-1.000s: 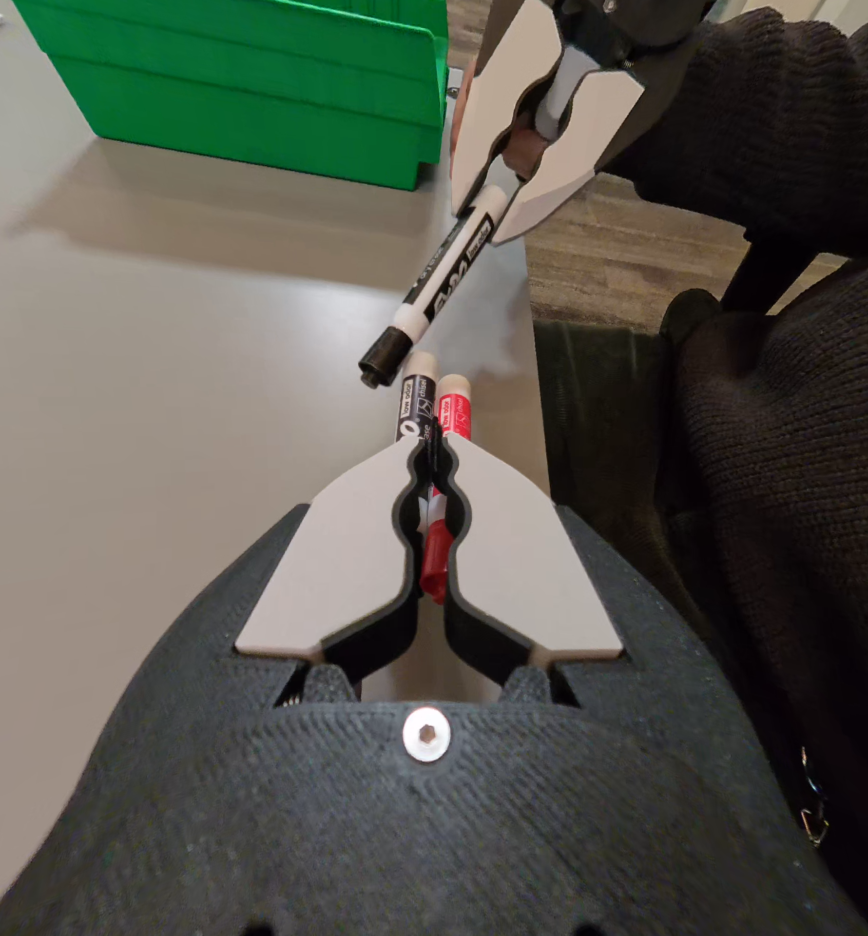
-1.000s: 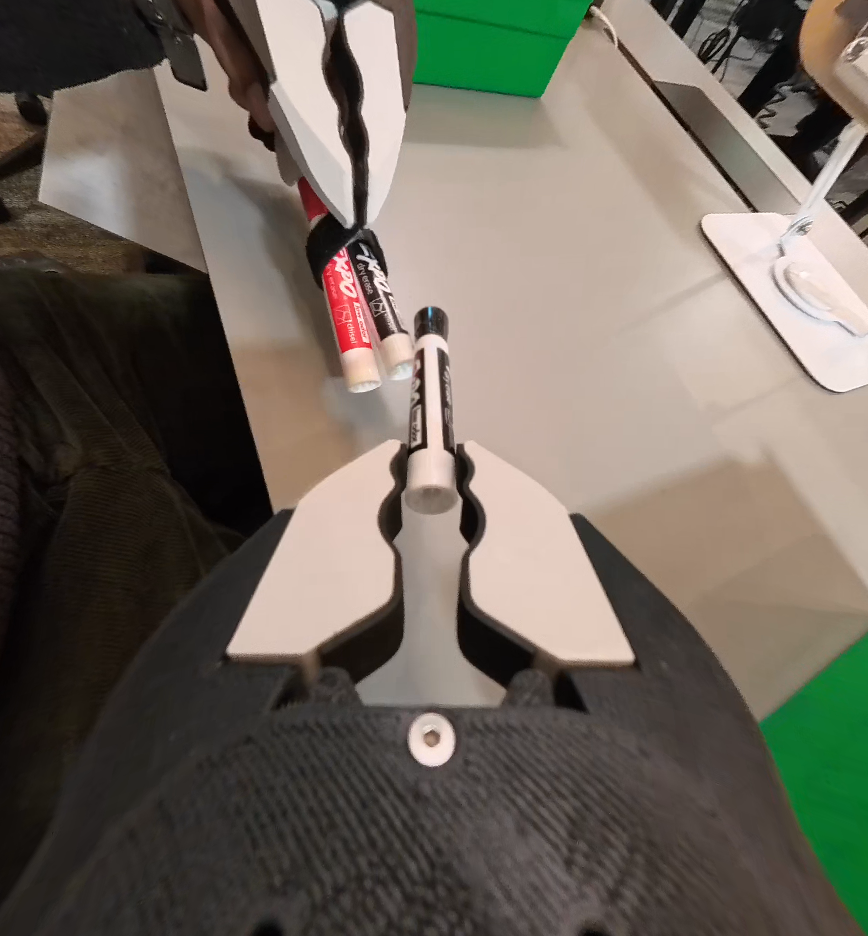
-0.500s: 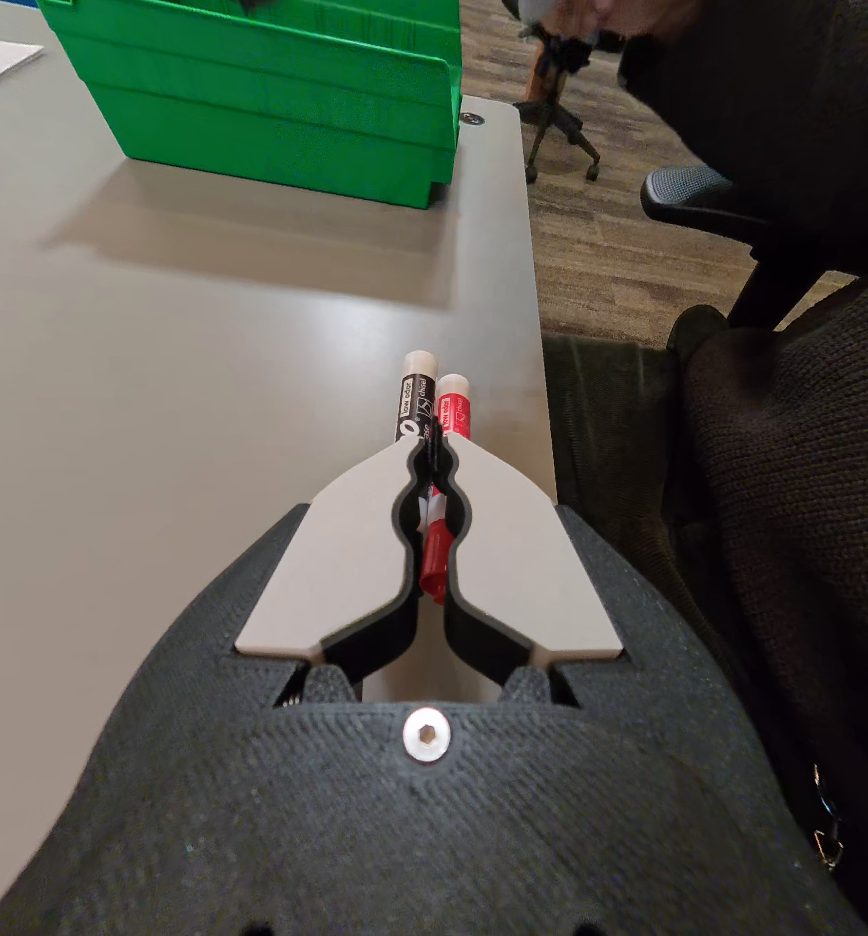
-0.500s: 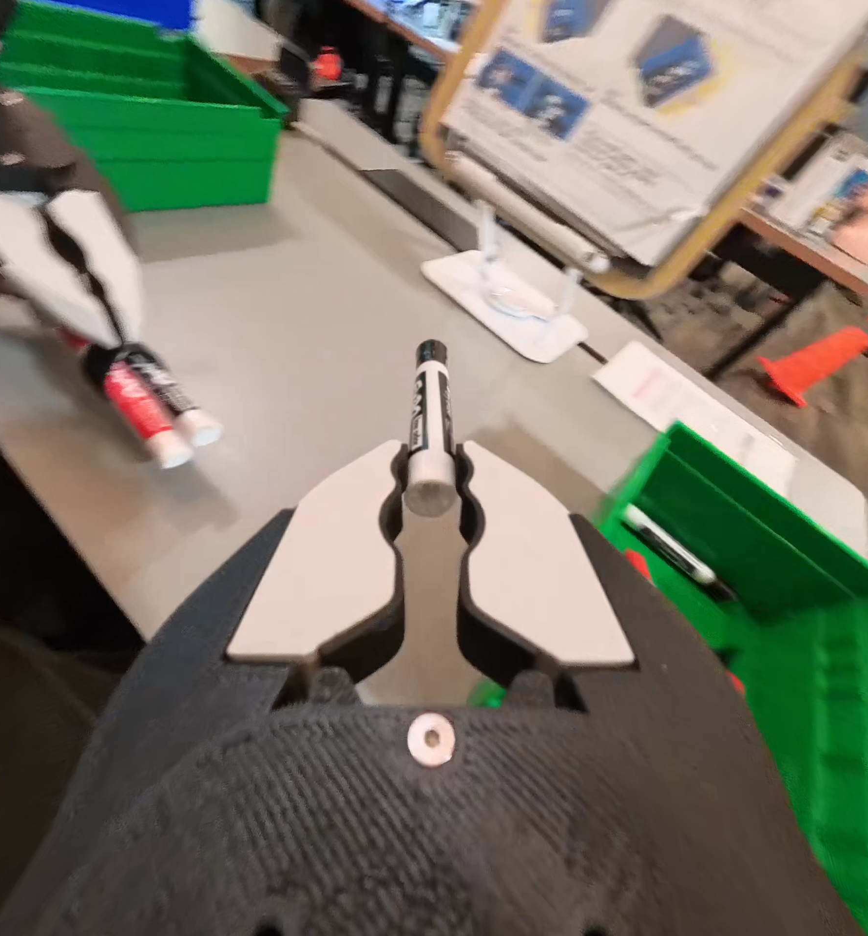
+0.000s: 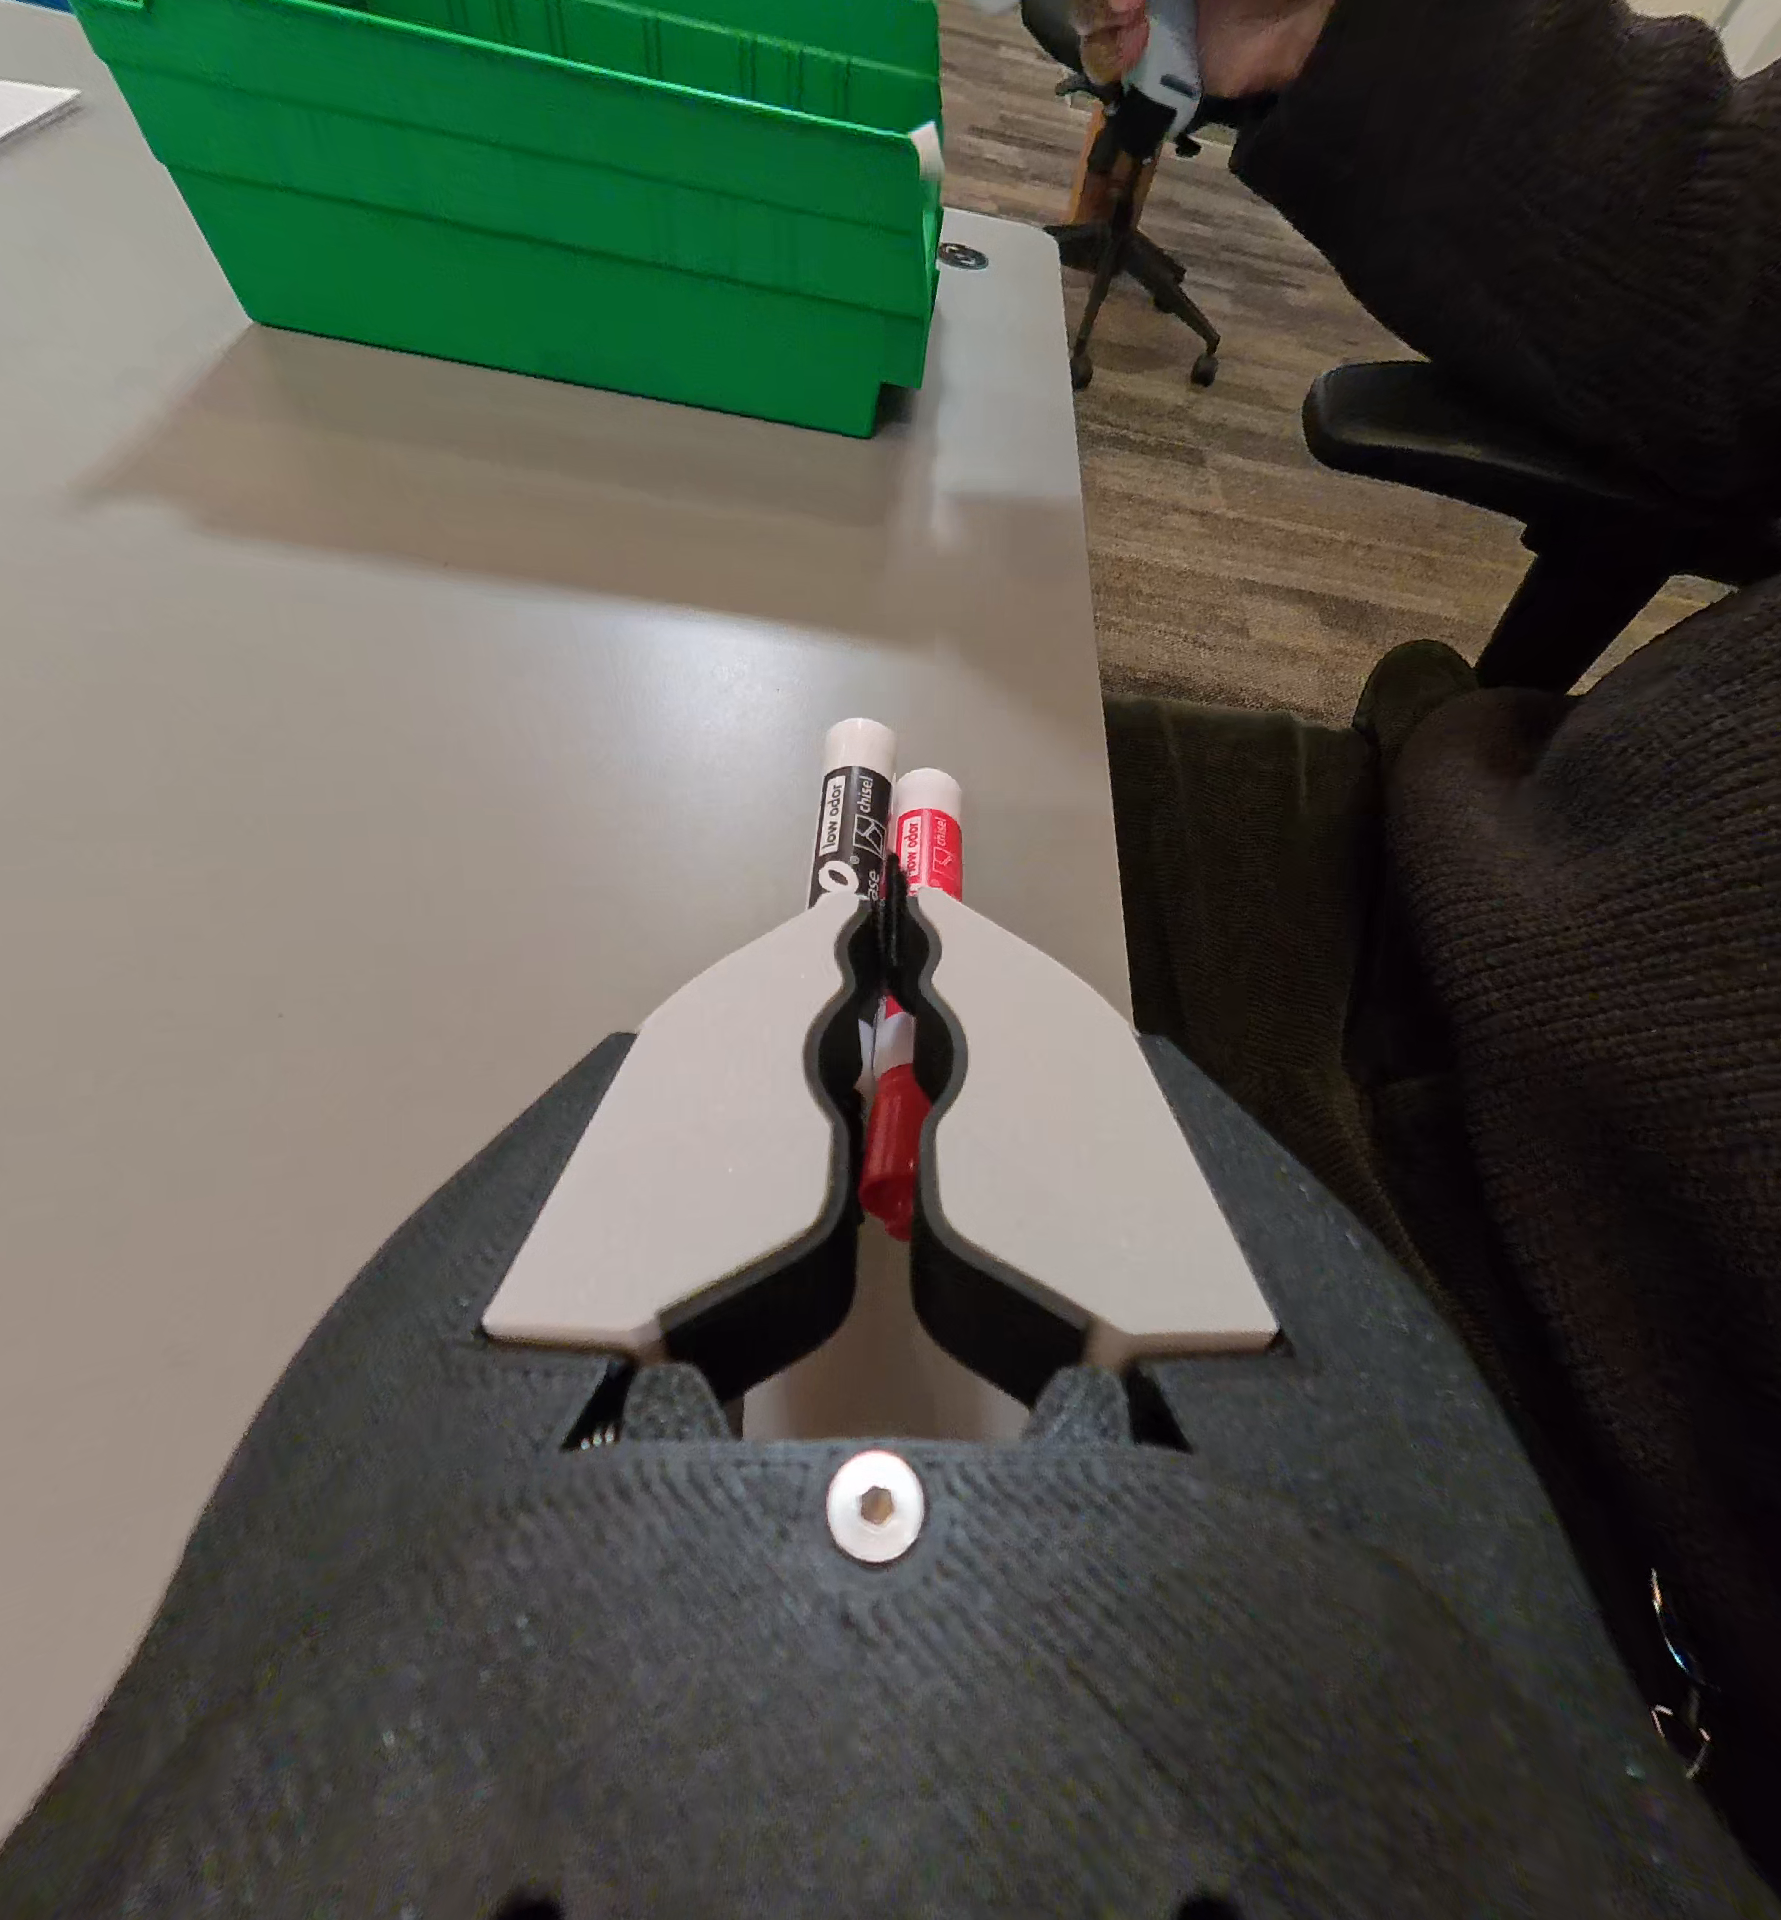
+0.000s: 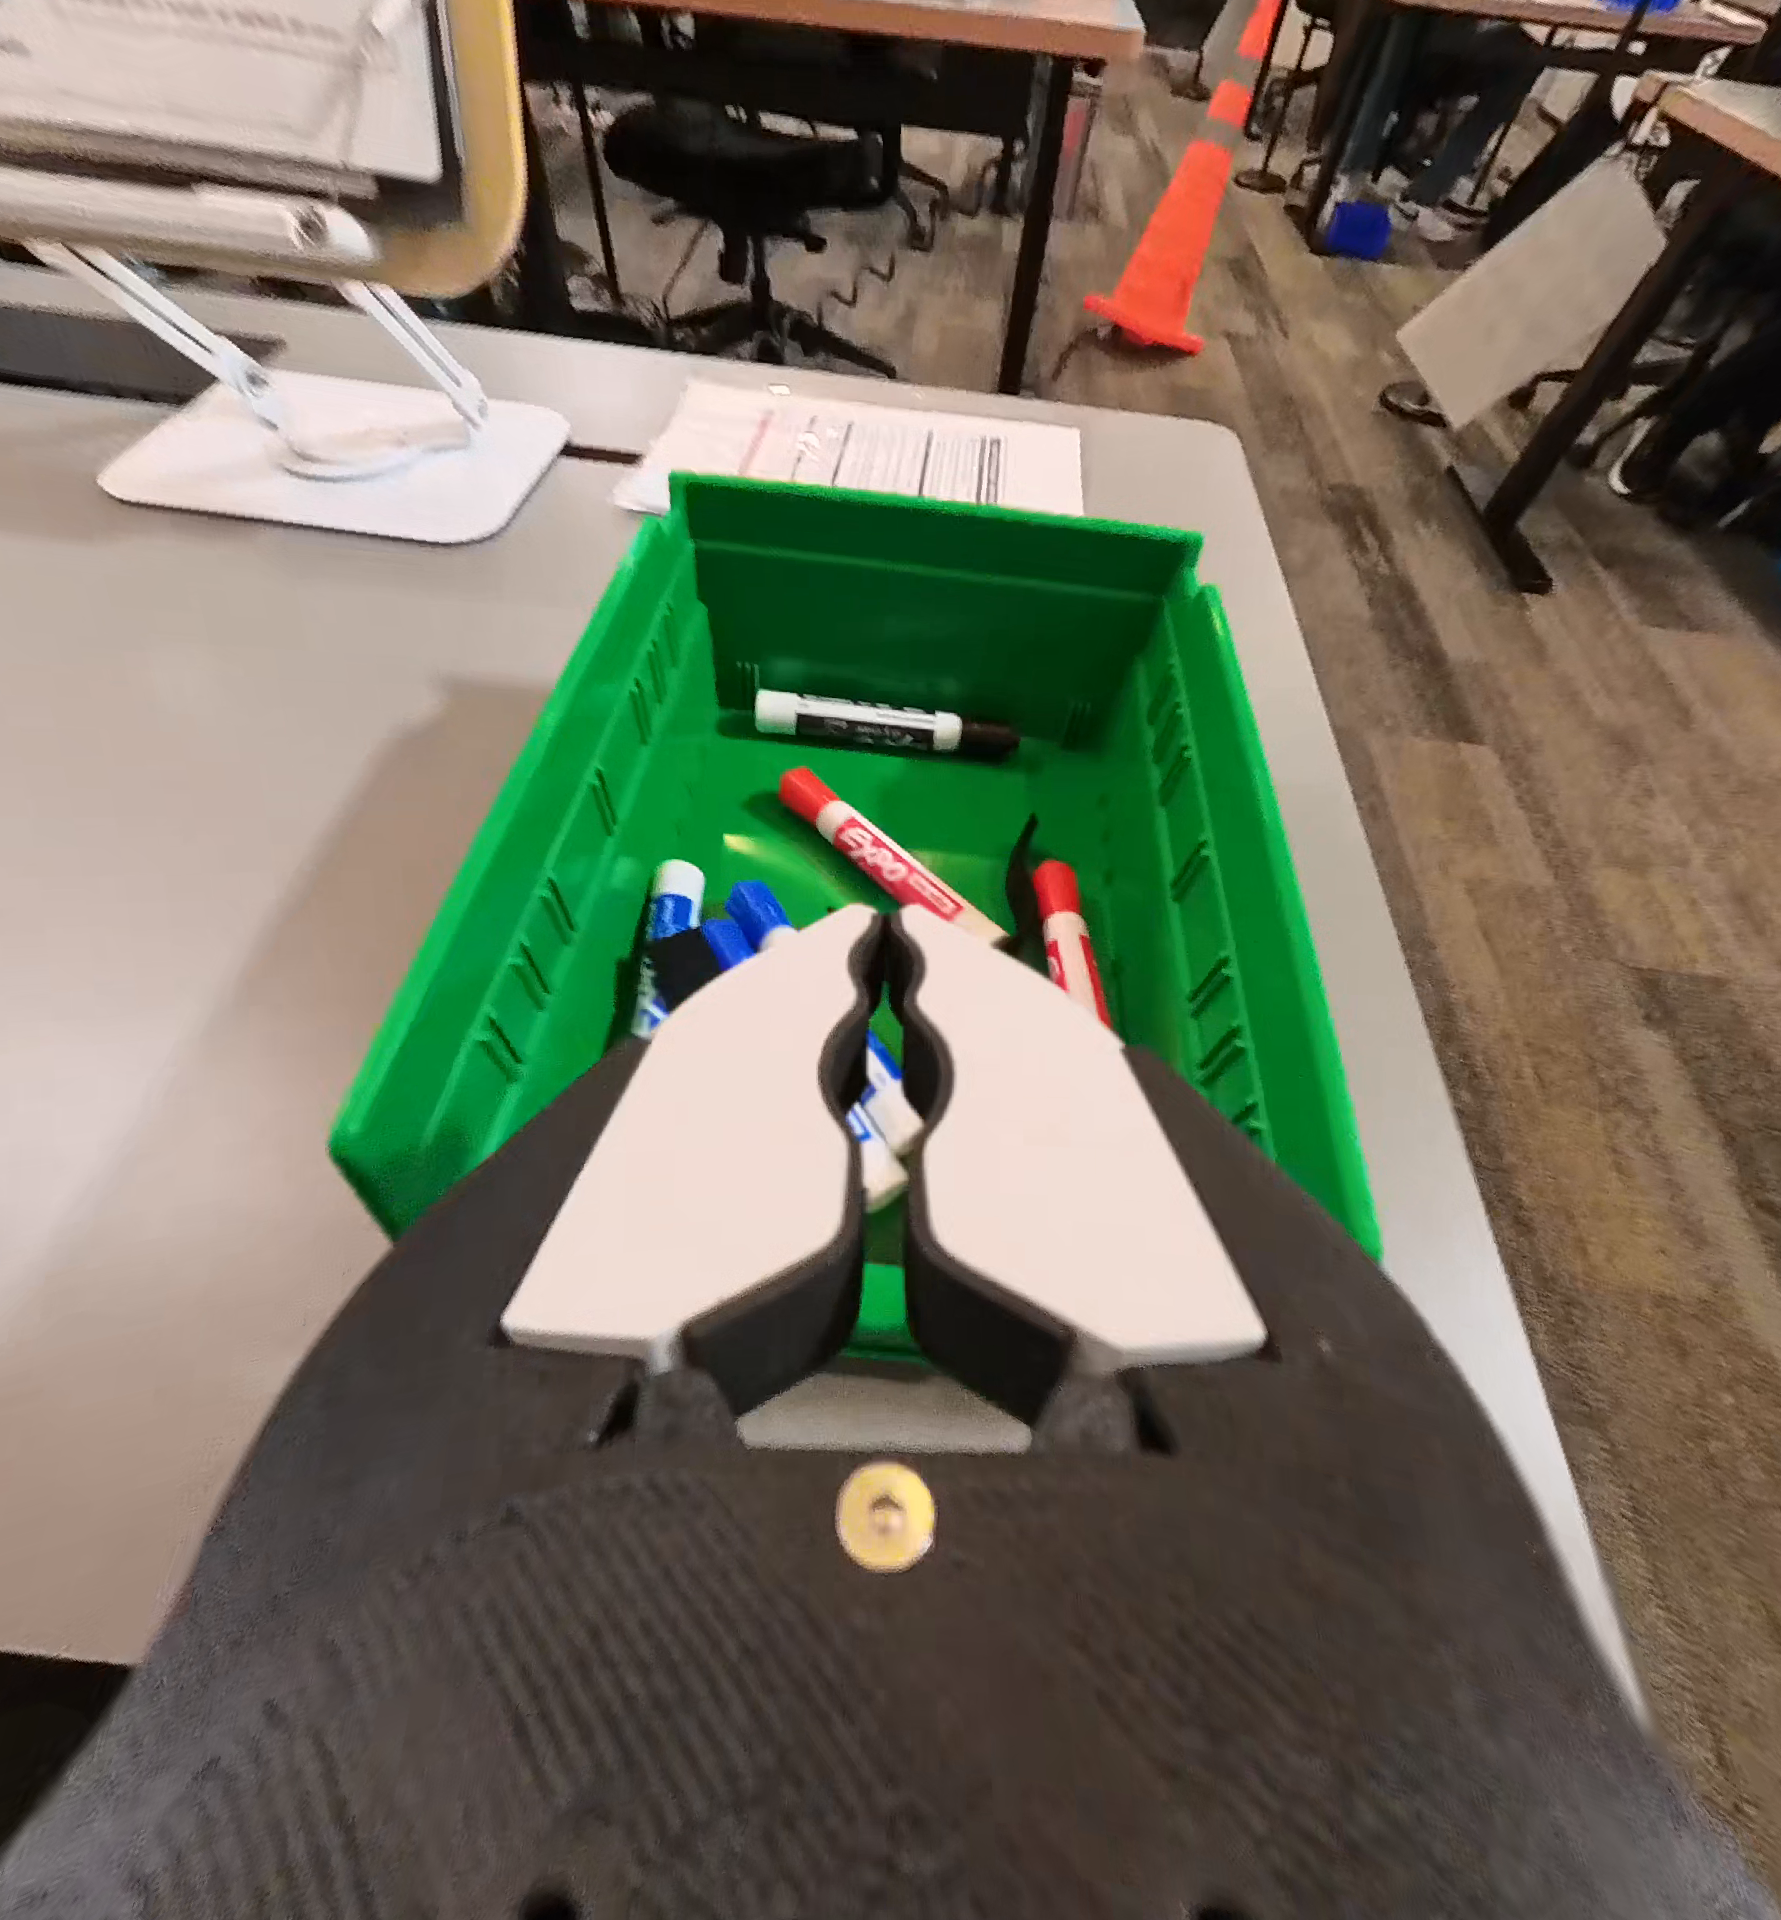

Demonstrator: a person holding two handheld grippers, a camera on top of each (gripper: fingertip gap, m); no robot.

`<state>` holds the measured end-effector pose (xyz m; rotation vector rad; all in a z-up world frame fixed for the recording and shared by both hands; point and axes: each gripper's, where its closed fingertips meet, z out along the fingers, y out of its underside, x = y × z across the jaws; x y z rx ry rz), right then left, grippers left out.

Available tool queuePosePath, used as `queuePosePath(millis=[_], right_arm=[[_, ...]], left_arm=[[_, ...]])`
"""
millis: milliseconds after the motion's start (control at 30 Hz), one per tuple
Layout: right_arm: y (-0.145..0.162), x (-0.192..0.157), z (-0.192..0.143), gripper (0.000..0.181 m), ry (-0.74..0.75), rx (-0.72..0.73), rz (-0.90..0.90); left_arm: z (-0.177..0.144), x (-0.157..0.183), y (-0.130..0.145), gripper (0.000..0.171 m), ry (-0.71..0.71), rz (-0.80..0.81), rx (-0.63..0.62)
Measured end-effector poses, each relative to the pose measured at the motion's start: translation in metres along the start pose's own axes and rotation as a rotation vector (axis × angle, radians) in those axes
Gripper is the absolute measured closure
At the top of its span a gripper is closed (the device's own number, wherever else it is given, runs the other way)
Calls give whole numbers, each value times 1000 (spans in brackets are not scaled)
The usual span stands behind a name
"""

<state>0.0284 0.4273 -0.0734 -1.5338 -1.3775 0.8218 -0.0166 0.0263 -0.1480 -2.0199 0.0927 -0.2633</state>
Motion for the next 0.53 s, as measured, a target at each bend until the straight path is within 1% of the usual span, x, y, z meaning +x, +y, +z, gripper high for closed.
queuePosePath(millis=[167, 233, 400, 467, 533], right_arm=[[3, 11, -3, 177, 55, -37, -67], [5, 16, -5, 173, 78, -69, -100], [26, 41, -12, 165, 166, -227, -149], [36, 51, -16, 161, 183, -288, -127], [52, 58, -20, 157, 165, -365, -75]], left_arm=[[-1, 0, 1, 166, 0, -3, -1], [0, -1, 1, 166, -1, -4, -4], [0, -1, 1, 166, -4, -4, -5], [-1, -1, 1, 166, -5, -5, -4], [0, -1, 1, 166, -5, -6, -4]])
